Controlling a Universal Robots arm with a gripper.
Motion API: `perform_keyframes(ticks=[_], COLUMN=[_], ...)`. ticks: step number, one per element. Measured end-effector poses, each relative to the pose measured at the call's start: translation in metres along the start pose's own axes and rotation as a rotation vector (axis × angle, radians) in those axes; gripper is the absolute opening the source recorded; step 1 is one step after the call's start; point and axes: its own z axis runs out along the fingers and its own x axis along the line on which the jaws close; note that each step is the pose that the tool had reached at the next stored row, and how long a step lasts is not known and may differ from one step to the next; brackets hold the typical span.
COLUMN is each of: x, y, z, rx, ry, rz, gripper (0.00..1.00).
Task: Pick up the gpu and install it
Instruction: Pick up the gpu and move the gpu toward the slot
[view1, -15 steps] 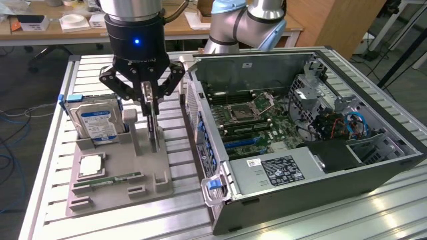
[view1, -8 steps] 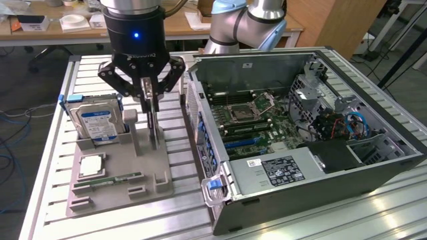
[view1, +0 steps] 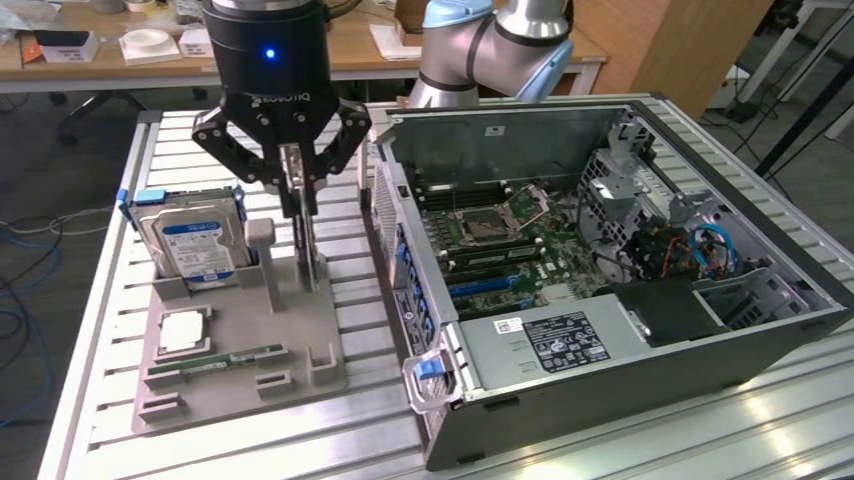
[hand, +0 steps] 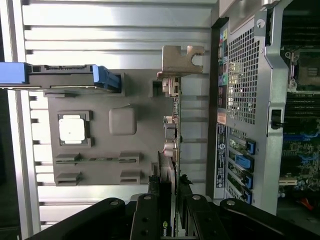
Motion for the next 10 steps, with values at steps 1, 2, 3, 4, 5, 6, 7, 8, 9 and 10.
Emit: perform_keyframes(ticks=[1,2,3,4,5,6,7,8,9,10], x=[0.000,0.000,-0.001,-0.001,-0.001,-0.001,-0.001,-0.001,-0.001,-0.001], y=[-0.0004,-0.0007,-0.0011,-0.0013,-0.0013,-0.0014,-0.0015,-0.0016,-0.0017,-0.0017], z=[-0.0073,-0.0139,-0.0216,-0.0255,-0.0271,-0.0285,-0.0302,-0.0319,-0.0336,-0.0352], rx=[0.0001,0.0001,0.0001,0.0001,0.0001,0.0001,0.0001,0.0001,0.0001,0.0000], ry=[-0.0001,-0.0001,0.0000,0.0000,0.0000,0.0000,0.0000,0.0000,-0.0001,-0.0001], rz=[0.000,0.000,0.000,0.000,0.000,0.000,0.000,0.000,0.000,0.000], gripper=[0.26,0.26,0.26,0.26,0.26,0.26,0.26,0.26,0.26,0.26])
